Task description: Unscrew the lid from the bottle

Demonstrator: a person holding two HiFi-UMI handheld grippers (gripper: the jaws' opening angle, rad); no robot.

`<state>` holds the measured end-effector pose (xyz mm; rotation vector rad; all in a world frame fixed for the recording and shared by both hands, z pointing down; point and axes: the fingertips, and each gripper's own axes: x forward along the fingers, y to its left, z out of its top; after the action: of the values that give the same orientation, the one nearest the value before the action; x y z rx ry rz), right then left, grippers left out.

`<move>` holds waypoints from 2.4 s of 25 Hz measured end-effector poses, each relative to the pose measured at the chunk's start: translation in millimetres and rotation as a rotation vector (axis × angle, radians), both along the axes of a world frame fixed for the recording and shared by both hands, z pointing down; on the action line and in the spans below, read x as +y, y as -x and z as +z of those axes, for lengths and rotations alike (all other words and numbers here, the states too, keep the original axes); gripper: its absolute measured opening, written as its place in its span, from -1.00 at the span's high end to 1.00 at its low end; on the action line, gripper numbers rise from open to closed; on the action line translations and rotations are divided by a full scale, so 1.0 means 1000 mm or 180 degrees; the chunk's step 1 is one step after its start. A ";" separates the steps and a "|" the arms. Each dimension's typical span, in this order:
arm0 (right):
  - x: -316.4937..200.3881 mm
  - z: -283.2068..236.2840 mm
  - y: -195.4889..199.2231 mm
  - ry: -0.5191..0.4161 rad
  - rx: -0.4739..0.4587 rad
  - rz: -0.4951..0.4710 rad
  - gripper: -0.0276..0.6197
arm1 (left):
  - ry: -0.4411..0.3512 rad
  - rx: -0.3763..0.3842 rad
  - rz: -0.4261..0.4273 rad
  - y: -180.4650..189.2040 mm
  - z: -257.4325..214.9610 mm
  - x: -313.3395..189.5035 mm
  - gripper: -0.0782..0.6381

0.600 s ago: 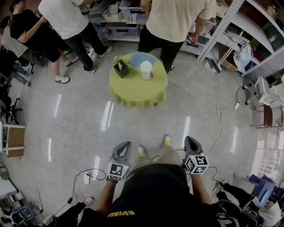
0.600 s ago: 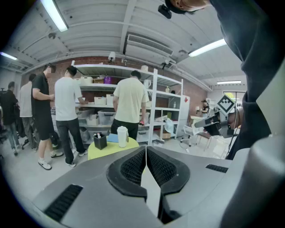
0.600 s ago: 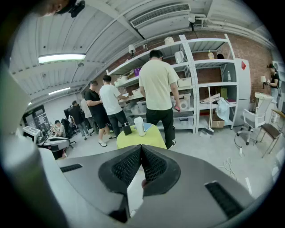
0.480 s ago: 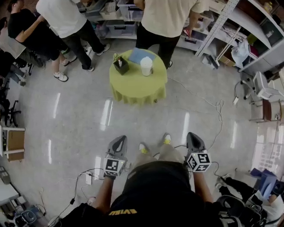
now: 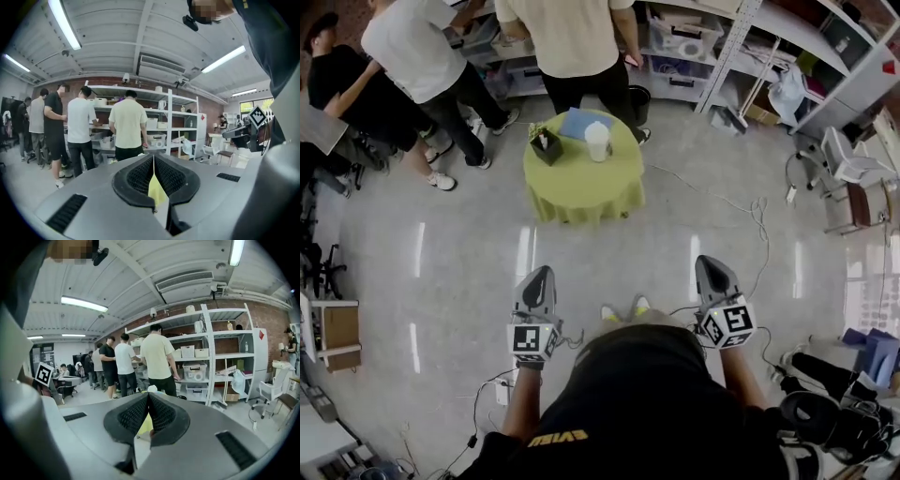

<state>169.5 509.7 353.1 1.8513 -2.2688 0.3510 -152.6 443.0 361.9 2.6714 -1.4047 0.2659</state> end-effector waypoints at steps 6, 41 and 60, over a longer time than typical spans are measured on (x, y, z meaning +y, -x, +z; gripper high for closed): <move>-0.006 -0.031 -0.001 -0.0242 0.0099 -0.0157 0.91 | 0.0016 -0.0123 0.0229 -0.031 -0.008 0.020 0.71; -0.069 -0.042 -0.023 -0.0528 -0.0232 -0.0464 -0.84 | -0.0255 -0.0158 -0.0402 -0.056 -0.039 -0.025 0.70; -0.093 -0.033 -0.085 -0.0557 -0.0203 -0.0632 -0.84 | -0.0416 -0.0023 -0.0270 -0.129 -0.058 -0.036 -0.47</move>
<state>254.6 416.9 320.5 1.6912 -2.5739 0.1882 -23.1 406.6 304.0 2.7057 -1.5851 0.1822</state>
